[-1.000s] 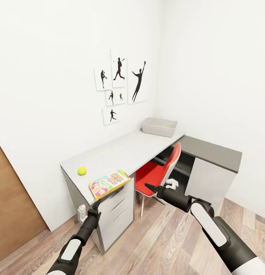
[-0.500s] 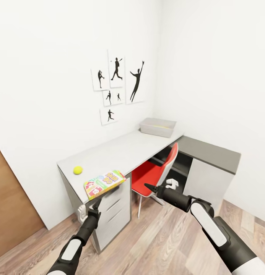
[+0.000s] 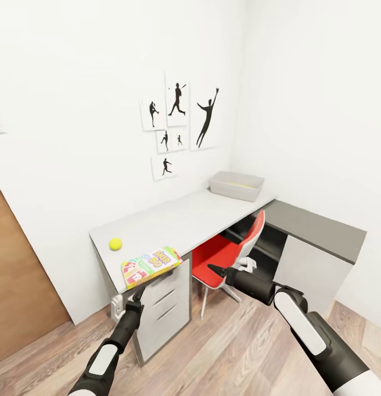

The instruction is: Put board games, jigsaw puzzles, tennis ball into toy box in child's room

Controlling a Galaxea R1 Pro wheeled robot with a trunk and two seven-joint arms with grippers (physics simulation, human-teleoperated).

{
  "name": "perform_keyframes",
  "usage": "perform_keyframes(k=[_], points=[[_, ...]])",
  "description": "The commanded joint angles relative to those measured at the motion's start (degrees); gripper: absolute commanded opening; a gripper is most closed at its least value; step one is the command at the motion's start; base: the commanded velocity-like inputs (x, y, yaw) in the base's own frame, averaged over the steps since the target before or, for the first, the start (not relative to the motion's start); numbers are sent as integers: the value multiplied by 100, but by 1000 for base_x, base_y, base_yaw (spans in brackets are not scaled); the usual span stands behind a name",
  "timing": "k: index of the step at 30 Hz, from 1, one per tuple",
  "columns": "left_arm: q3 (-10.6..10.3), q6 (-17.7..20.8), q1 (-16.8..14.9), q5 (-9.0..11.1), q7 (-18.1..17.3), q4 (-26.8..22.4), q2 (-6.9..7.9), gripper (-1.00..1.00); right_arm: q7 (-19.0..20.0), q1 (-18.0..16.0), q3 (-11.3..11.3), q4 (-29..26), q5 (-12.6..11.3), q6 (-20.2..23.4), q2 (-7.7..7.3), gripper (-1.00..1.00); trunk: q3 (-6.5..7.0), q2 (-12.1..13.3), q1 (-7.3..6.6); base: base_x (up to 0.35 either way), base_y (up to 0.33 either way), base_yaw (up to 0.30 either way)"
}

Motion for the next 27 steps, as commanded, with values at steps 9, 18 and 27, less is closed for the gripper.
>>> perform_keyframes(k=[9,18,27], points=[[34,33,-6,27,-24,0,-9,100,9,-4,6,-12,-14,5,-8,100,-7,-4,2,38,-29,117],[34,32,-6,27,-24,0,-7,100,6,-4,8,-2,-14,5,-5,100,-7,-4,2,1,-12,3],[32,32,-6,19,-25,-1,-8,100,3,-4,14,-9,-14,5,-5,100,-7,-4,2,55,-188,0]])
